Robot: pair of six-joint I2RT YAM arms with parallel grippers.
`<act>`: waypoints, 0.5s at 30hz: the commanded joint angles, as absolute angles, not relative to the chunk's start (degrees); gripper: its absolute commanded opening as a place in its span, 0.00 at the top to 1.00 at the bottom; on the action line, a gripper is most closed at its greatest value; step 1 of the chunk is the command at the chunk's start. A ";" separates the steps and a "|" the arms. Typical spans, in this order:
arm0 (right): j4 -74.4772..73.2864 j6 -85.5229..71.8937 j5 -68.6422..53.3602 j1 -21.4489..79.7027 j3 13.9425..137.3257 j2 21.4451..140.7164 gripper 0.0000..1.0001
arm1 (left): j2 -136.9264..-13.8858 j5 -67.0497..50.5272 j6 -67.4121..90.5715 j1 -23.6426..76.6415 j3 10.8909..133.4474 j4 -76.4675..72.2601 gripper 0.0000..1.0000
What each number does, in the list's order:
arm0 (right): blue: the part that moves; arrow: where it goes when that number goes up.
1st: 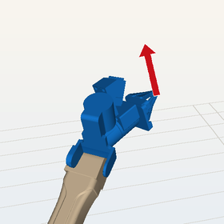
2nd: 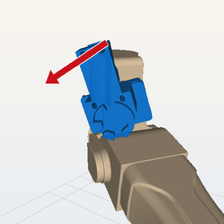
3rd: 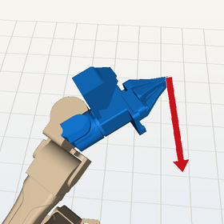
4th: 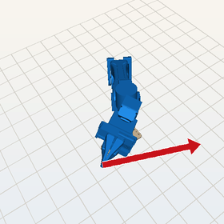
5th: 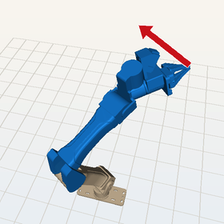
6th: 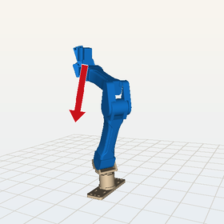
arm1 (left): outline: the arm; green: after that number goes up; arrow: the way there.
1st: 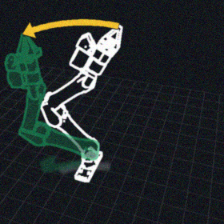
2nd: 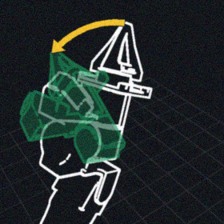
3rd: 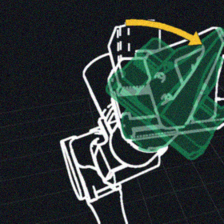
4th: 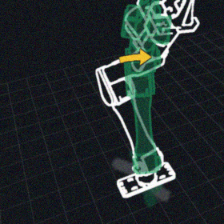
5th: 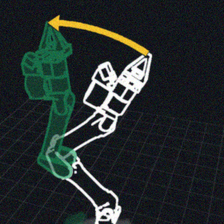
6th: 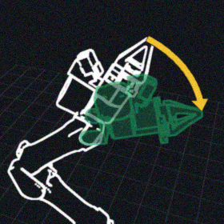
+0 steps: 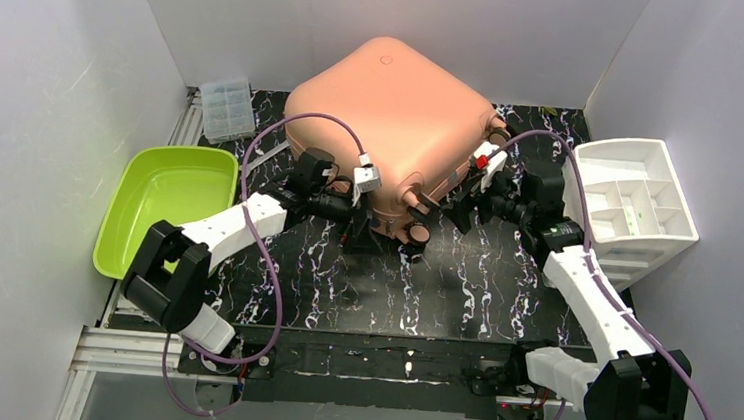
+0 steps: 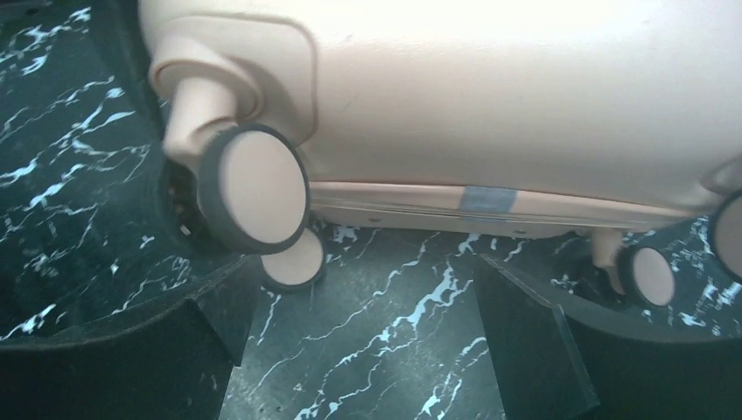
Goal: Open, take out, and arrange the luggage
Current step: Rotate the luggage at the center of the board.
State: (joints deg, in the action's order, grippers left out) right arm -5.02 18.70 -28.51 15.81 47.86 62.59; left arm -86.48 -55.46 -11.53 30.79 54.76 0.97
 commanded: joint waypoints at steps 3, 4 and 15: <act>-14.77 27.34 -41.72 15.91 52.63 62.00 0.00 | -86.67 -56.16 -7.14 31.30 59.19 -2.88 0.02; -17.27 28.58 -43.42 15.91 54.21 62.44 0.00 | -85.88 -57.57 -7.00 30.77 60.05 -2.90 0.02; -22.70 24.62 -37.92 20.48 63.66 68.12 0.04 | -84.52 -42.32 -3.63 15.16 78.53 3.77 0.02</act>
State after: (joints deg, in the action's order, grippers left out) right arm -21.04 26.61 -41.47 17.76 60.95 66.61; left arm -84.38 -56.66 -1.30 20.71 70.02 1.78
